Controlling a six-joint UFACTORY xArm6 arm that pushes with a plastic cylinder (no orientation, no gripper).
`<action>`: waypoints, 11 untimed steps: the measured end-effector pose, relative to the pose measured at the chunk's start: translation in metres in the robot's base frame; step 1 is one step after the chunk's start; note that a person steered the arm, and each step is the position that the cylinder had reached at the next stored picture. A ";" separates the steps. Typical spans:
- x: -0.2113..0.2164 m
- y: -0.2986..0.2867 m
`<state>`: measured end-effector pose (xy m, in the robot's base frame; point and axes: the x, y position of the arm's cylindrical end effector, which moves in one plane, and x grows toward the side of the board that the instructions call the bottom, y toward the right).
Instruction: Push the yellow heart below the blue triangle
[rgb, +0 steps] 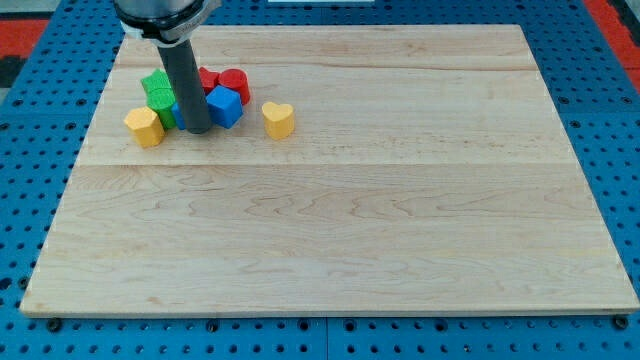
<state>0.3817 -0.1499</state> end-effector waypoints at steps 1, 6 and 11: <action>0.016 0.000; -0.006 0.123; 0.033 0.078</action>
